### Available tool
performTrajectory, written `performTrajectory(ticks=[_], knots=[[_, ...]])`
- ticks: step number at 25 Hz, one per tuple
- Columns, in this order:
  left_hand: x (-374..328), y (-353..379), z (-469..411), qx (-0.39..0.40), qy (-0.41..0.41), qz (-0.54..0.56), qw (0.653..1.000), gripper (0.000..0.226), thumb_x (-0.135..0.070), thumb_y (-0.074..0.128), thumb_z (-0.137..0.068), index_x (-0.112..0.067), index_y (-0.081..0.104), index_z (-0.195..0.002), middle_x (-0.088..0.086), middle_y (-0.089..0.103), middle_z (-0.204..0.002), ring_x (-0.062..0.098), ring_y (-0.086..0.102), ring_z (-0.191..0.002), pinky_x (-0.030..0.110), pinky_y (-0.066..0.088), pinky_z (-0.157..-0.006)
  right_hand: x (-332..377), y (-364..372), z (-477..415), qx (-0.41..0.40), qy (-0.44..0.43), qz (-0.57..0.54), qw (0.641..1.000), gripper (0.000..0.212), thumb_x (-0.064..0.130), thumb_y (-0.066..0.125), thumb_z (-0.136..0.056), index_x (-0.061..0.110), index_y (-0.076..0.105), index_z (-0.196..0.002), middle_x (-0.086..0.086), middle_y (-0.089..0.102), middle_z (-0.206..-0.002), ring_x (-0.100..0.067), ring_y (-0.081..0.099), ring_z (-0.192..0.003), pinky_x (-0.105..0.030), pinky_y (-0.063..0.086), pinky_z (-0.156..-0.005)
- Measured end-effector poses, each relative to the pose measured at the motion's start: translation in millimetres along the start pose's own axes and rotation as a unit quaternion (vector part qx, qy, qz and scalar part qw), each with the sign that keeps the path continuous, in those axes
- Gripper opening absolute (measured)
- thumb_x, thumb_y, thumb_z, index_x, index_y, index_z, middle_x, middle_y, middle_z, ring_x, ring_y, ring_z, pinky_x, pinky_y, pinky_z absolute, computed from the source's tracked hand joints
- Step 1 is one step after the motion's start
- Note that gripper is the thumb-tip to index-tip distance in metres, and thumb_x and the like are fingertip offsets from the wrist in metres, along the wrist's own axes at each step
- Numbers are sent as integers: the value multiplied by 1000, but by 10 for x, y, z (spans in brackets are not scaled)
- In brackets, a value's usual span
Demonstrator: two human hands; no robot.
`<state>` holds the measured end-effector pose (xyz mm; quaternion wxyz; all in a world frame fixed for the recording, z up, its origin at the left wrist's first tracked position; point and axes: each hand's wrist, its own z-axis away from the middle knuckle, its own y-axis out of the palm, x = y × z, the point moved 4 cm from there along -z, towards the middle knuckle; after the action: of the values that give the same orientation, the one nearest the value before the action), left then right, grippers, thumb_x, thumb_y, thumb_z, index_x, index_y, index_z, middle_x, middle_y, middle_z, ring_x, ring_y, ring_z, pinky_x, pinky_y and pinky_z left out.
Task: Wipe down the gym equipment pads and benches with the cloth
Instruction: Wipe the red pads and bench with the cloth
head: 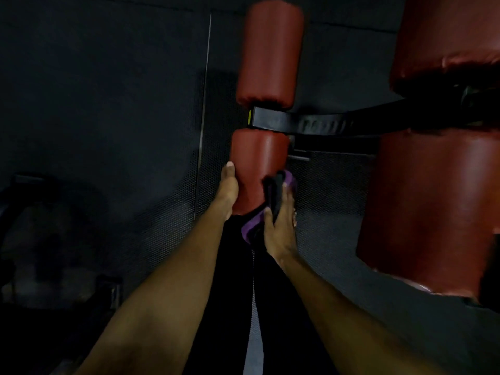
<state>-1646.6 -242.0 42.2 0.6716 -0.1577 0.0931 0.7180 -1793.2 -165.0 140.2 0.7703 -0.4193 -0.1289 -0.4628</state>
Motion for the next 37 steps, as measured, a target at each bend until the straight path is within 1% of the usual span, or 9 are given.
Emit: performTrajectory(ticks=[4, 9, 14, 17, 21, 24, 27, 30, 37], knots=[[-29, 190, 222, -68, 65, -57, 994, 85, -88, 24, -78, -48, 23, -154, 0, 32, -163, 27, 37, -146, 54, 29, -120, 525, -168, -539, -18, -181, 129, 975, 68, 35, 36, -100, 33, 9, -163, -3, -8, -172, -38, -11, -156, -54, 6, -126], [-93, 106, 319, -34, 30, 14, 999, 97, -99, 37, -66, -40, 46, -143, 4, 53, -149, 25, 57, -129, 52, 45, -109, 567, -322, -1027, -32, -67, -17, 997, 70, 39, 46, -106, 38, 4, -162, 11, -10, -171, -22, 4, -158, -57, 22, -123], [-333, 64, 429, 7, -41, 40, 998, 65, -68, 19, -102, -23, 52, -134, 7, 64, -122, 18, 64, -97, 31, 55, -69, 105, -94, -216, 0, -26, -56, 998, 65, 44, 36, -109, 40, -1, -162, 8, -4, -172, -14, 9, -156, -41, 18, -125], [266, 32, -318, -32, -14, 30, 999, 108, -107, 22, -59, -40, 51, -137, 6, 58, -143, 26, 63, -118, 48, 48, -103, 86, 23, 52, 18, -129, 103, 986, 65, 33, 31, -106, 38, 1, -162, 5, -15, -171, -31, -5, -158, -49, 12, -125], [-146, 242, 570, -114, 38, -40, 992, 86, -81, 15, -78, -45, 26, -155, -3, 31, -163, 25, 33, -148, 50, 23, -122, 362, -58, -373, 25, -220, 209, 953, 75, 31, 36, -91, 31, 14, -163, -1, -10, -172, -42, -17, -154, -66, 0, -122], [-265, 322, 781, -101, 76, 24, 992, 70, -65, 25, -95, -31, 33, -156, 2, 34, -162, 26, 36, -146, 49, 30, -120, 558, -285, -885, 1, -185, 169, 968, 70, 37, 41, -100, 36, 12, -163, 2, -10, -172, -41, -6, -156, -63, 15, -123], [-133, 152, 339, -57, 36, 43, 997, 83, -89, 32, -79, -35, 50, -140, 6, 59, -140, 28, 61, -121, 53, 49, -103, 551, -308, -958, -25, -99, 36, 994, 68, 36, 43, -106, 38, 5, -163, 8, -11, -171, -25, 13, -156, -56, 32, -119], [-207, 61, 342, -17, -27, 31, 999, 80, -81, 23, -93, -18, 63, -122, 13, 72, -112, 26, 70, -98, 43, 56, -89, 330, -190, -529, -25, -17, -74, 997, 65, 36, 38, -110, 38, 0, -162, 9, -8, -171, -18, 11, -156, -46, 22, -125], [332, 180, -111, -135, 3, 34, 990, 118, -110, 12, -51, -37, 65, -127, -6, 69, -126, 23, 64, -116, 52, 45, -106, 245, 170, -6, 16, -130, 165, 978, 84, 42, 48, -97, 39, -6, -161, 5, -26, -168, -46, -17, -153, -68, 0, -120]])
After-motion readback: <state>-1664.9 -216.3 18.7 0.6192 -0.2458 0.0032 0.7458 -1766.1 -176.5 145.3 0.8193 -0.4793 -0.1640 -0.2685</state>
